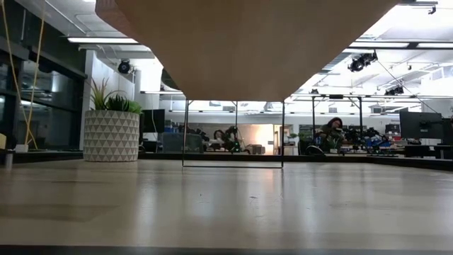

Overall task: Pick and place slides into the shelf
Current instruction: Put the green slides on the shelf

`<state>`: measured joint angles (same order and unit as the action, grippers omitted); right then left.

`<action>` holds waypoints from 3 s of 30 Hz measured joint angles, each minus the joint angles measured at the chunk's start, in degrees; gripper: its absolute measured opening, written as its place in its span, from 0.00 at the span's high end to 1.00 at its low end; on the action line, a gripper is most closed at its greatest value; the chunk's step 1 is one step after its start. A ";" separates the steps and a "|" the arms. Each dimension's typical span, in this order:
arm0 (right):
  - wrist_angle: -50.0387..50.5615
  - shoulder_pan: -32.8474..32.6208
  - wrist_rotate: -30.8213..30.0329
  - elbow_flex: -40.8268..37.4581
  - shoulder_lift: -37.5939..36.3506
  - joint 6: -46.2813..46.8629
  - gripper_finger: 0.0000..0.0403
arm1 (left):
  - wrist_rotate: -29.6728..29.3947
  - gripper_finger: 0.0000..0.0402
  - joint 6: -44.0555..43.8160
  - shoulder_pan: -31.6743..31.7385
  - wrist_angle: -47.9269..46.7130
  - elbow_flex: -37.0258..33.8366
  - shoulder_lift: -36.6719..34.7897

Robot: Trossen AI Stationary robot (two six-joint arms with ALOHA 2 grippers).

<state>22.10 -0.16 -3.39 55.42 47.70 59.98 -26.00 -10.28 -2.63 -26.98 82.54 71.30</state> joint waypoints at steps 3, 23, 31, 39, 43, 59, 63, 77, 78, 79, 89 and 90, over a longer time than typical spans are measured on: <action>3.29 -3.25 -4.57 0.00 -0.91 3.68 0.97 | 0.00 0.70 0.02 0.00 -2.96 0.00 -0.41; 5.50 -28.64 -30.48 -0.02 2.74 29.47 0.97 | -0.68 0.72 0.02 0.00 -16.92 0.00 -0.41; 5.54 -34.24 -35.74 -0.04 5.65 35.99 0.97 | -1.70 0.72 1.16 0.01 -18.57 0.00 -0.41; 6.97 -39.65 -39.70 -0.04 8.11 43.32 0.97 | -1.64 0.72 1.28 0.01 -20.93 0.00 -0.41; 9.41 -42.62 -40.78 -0.04 10.35 49.12 0.97 | -1.64 0.72 1.28 0.01 -21.73 0.00 -0.41; 15.44 -47.60 -45.67 -0.04 13.49 59.78 0.98 | -1.13 0.72 2.37 0.02 -23.58 0.00 -0.21; 15.50 -47.39 -45.67 -0.04 13.49 59.63 0.98 | -0.13 0.72 0.86 0.00 -25.53 -0.63 0.16; 12.99 -45.38 -41.69 -0.04 13.45 56.35 0.98 | 12.23 0.72 -4.47 0.00 -27.62 -7.14 0.27; 12.59 -44.64 -40.81 -0.04 13.45 55.19 0.98 | 12.98 0.72 -4.82 0.00 -27.47 -7.62 0.27; 12.21 -43.85 -39.85 -0.04 13.45 54.08 0.98 | 13.43 0.72 -5.24 0.00 -27.39 -8.08 0.27; 12.64 -41.07 -37.88 -0.04 13.43 54.07 0.98 | 16.39 0.72 -6.56 0.00 -28.60 -9.29 0.27; 12.60 -41.06 -37.63 -0.04 13.43 54.13 0.98 | 16.43 0.72 -6.56 0.00 -29.30 -9.29 0.27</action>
<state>34.70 -41.22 -41.02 55.37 61.12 114.11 -9.56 -16.84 -2.63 -56.28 73.25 71.57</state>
